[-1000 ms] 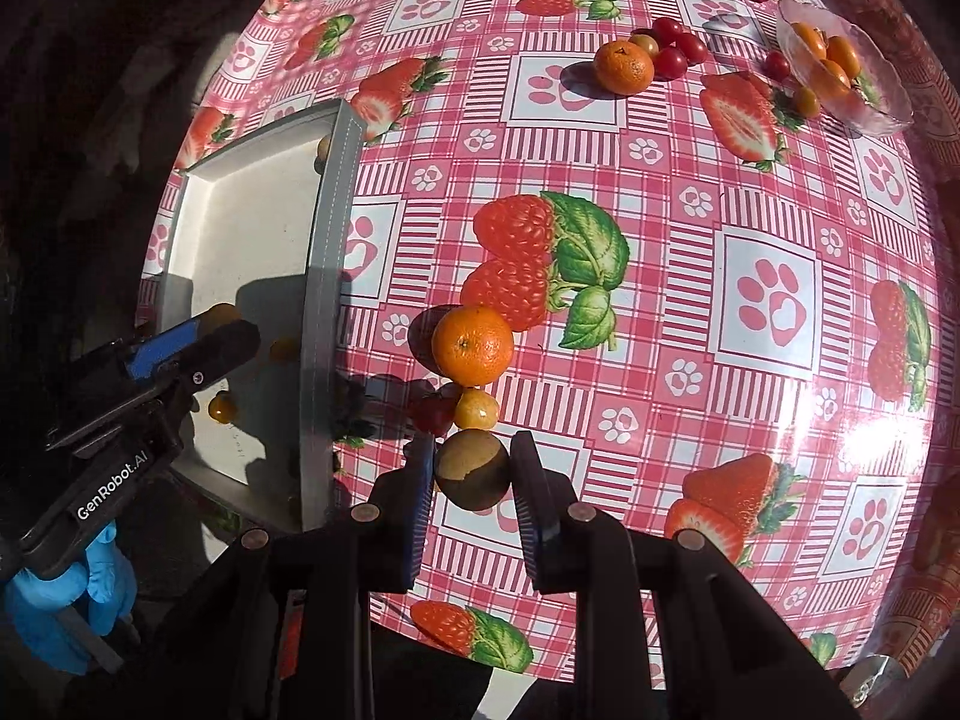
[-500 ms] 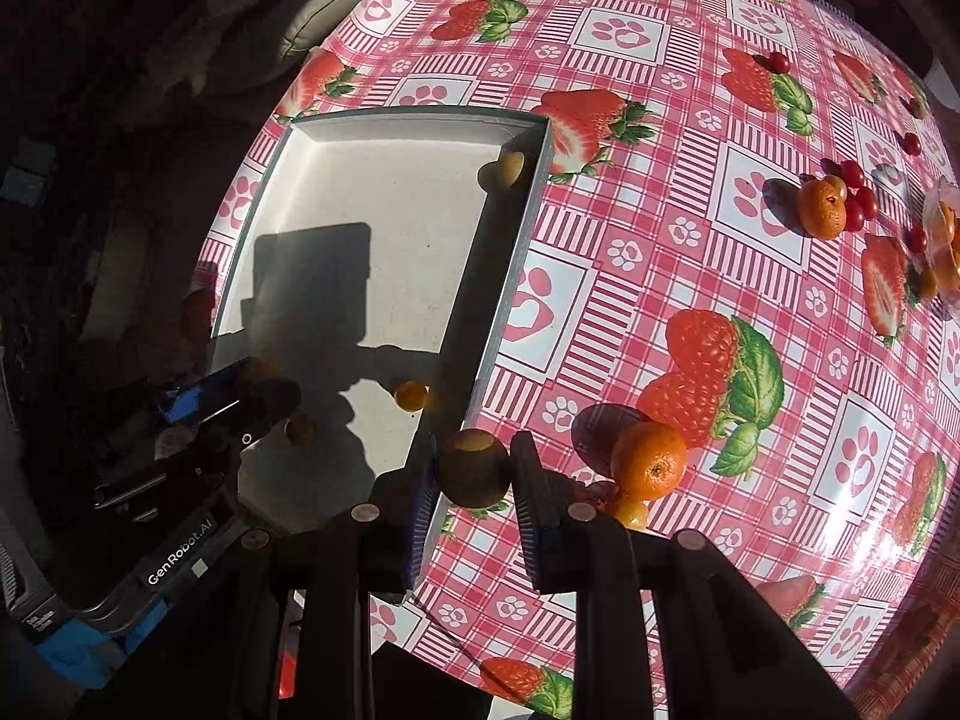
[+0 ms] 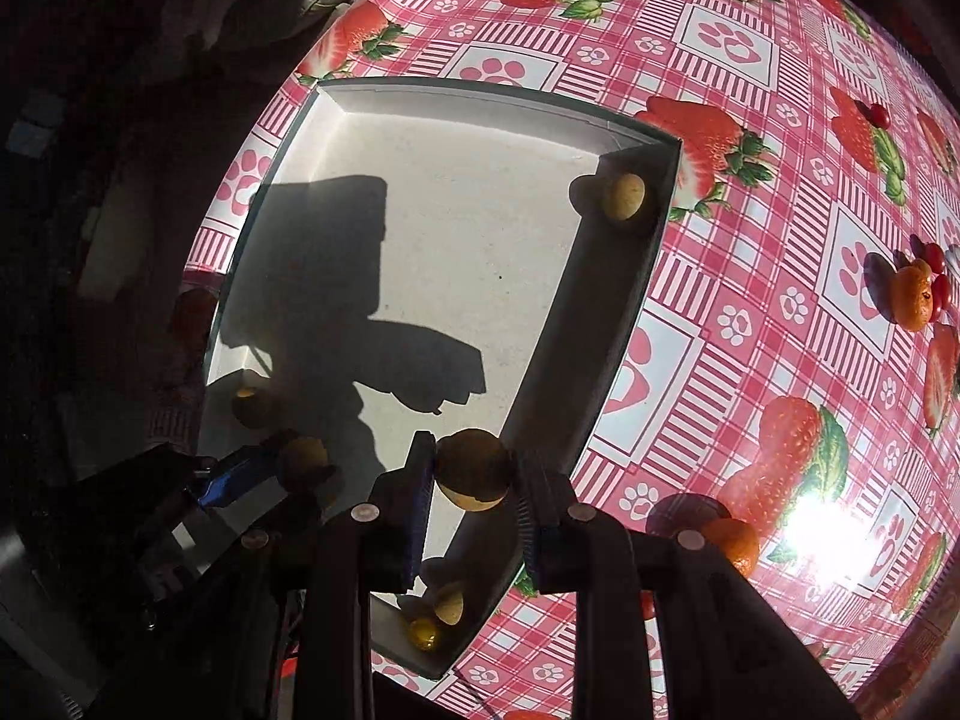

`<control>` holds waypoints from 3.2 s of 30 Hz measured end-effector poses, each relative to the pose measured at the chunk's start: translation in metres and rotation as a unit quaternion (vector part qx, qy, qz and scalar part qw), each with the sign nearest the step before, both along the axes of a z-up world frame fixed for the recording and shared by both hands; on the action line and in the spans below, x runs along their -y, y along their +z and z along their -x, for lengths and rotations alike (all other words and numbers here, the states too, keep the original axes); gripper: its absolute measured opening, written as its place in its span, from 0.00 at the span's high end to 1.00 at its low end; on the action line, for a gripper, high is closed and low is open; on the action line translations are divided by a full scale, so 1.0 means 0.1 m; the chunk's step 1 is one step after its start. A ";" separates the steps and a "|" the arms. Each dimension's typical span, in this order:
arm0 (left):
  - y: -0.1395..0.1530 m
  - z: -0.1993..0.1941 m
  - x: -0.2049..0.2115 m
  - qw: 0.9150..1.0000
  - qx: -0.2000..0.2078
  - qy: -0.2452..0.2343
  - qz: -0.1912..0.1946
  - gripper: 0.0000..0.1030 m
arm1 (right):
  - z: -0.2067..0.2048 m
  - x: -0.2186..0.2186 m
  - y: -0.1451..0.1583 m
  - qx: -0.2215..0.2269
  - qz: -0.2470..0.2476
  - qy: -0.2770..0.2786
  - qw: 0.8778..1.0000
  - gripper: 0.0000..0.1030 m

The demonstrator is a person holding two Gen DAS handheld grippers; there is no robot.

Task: Organize fruits
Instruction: 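Lower the kiwi into the tray with the right tool while the left tool releases its kiwi there, then grasp a mandarin orange with the right tool while the left tool grasps another mandarin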

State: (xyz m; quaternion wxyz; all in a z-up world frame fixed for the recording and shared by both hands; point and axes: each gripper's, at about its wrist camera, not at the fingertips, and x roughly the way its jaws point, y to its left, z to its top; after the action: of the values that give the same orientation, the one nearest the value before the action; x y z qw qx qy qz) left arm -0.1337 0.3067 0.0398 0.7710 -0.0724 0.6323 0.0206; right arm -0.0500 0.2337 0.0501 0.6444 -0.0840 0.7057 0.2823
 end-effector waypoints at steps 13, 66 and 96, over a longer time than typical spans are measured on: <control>-0.14 0.07 0.09 1.000 -0.002 -0.004 0.000 0.74 | -0.11 -0.24 -0.41 -0.026 0.021 0.010 0.999 0.72; 0.16 -0.60 1.71 0.981 0.007 -0.194 -0.008 0.28 | -0.18 2.56 -0.12 -0.029 0.050 -0.291 0.955 0.16; -0.38 -0.72 1.88 0.993 -0.036 -0.112 -0.027 0.37 | -1.68 1.94 -0.47 0.040 0.035 -0.231 0.971 0.61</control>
State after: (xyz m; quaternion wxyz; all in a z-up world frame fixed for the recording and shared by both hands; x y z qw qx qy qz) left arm -0.0620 0.1187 0.0014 0.7468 0.0208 0.6631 -0.0465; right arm 0.1176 0.0394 0.0034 0.7168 0.0478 0.6888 0.0973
